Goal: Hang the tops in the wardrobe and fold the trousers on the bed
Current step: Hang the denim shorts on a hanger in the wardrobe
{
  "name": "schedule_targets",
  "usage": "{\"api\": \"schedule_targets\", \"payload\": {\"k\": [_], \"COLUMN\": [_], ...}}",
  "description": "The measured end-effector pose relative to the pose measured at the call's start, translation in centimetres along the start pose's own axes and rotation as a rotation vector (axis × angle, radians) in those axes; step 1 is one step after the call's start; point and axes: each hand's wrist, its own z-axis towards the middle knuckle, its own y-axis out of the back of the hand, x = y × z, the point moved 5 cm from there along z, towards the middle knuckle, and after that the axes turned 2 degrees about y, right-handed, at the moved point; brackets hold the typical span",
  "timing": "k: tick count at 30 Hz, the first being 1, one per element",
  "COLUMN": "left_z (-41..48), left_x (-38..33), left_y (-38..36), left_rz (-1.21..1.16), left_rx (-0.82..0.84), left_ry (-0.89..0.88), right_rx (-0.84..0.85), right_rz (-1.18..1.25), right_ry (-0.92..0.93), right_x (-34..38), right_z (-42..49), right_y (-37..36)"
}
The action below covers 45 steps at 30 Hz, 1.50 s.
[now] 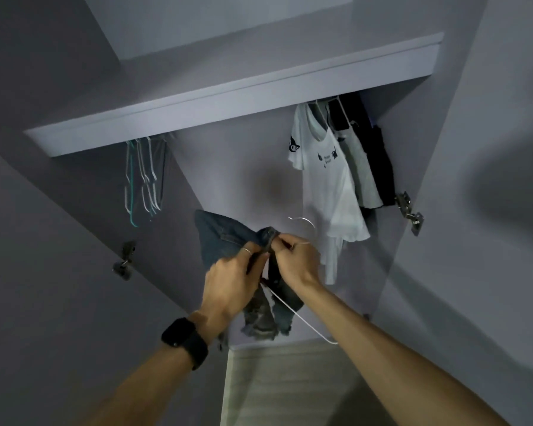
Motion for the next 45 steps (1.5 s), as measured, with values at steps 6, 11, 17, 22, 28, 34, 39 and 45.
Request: {"api": "schedule_targets", "payload": {"k": [6, 11, 17, 22, 28, 34, 39, 45], "left_z": [2.2, 7.1, 10.9, 11.4, 11.4, 10.6, 9.4, 8.5], "left_x": [0.0, -1.6, -1.1, 0.0, -0.8, 0.0, 1.8, 3.5], "left_y": [5.0, 7.1, 9.9, 12.0, 12.9, 13.1, 14.5, 15.6], "left_rz": [0.361, 0.364, 0.352, 0.029, -0.088, -0.243, -0.374, -0.348], "left_rx": [-0.208, 0.064, 0.008, -0.274, -0.352, -0.377, -0.434, -0.424], "left_ry": [-0.345, -0.372, -0.287, -0.216, -0.196, -0.084, -0.005, 0.023], "right_rx": [0.033, 0.03, -0.346, -0.274, -0.133, -0.193, -0.025, 0.05], "right_rz": [0.081, 0.012, -0.278, -0.286, -0.428, -0.463, -0.697, -0.783], "right_ry": [0.202, 0.384, 0.79, 0.707, 0.473, 0.558, 0.467, 0.51], "right_x": [3.0, 8.4, 12.0, 5.5, 3.3, 8.8, 9.4, 9.9], "right_z": [0.2, 2.0, 2.2, 0.1, 1.7, 3.1, 6.0, 6.4], "right_y": [-1.1, 0.2, 5.6, 7.1, 2.7, -1.2, -4.0, -6.6]}}
